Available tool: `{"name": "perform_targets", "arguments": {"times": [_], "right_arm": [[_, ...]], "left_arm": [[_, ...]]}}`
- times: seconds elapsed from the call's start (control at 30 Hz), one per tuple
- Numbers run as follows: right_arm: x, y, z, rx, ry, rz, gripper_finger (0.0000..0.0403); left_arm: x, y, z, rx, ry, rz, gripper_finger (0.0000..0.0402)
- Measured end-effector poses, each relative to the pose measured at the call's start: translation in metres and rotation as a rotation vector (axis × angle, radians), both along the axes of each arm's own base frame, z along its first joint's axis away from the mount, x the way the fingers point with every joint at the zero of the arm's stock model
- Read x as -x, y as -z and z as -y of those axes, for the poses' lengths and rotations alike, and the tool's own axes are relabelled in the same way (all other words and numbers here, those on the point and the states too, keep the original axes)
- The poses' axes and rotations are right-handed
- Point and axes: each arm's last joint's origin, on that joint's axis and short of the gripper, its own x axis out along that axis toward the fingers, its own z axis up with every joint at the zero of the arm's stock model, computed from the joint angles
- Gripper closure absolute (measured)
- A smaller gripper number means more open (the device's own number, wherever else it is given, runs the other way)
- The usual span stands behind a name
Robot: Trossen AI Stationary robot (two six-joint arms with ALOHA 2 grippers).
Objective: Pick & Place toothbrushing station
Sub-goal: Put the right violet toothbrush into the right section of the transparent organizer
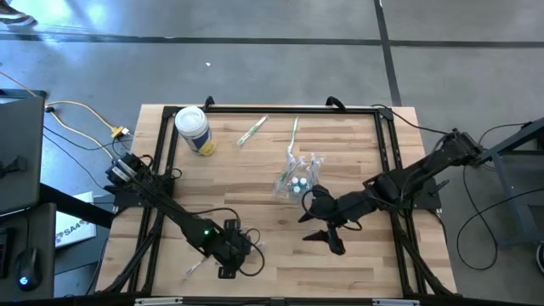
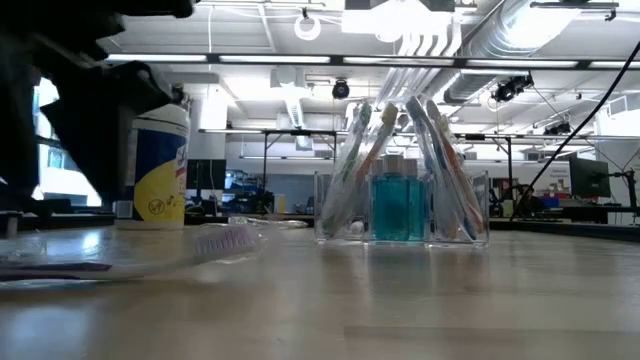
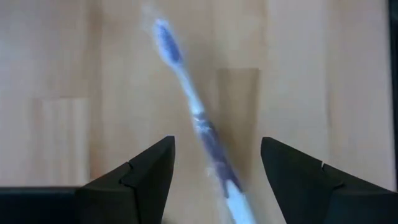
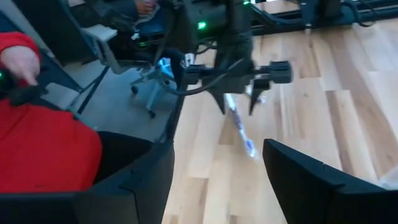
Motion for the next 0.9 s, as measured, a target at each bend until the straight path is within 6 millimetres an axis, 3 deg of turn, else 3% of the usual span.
{"name": "perform_targets", "arguments": {"times": [0.17, 0.37, 0.9], "right_arm": [[0.006, -0.002, -0.013, -0.012, -0.045, 0.023, 0.0165], [0.010, -0.005, -0.022, -0.025, -0.077, 0.049, 0.0165], [0.013, -0.005, -0.027, -0.011, -0.065, 0.063, 0.0165]], "left_arm": [[0.000, -0.002, -0.002, -0.001, -0.089, -0.012, 0.0162], [-0.002, 0.012, 0.005, 0.038, -0.132, -0.047, 0.0162], [-0.005, 0.043, 0.007, -0.017, -0.182, -0.147, 0.0172]]}}
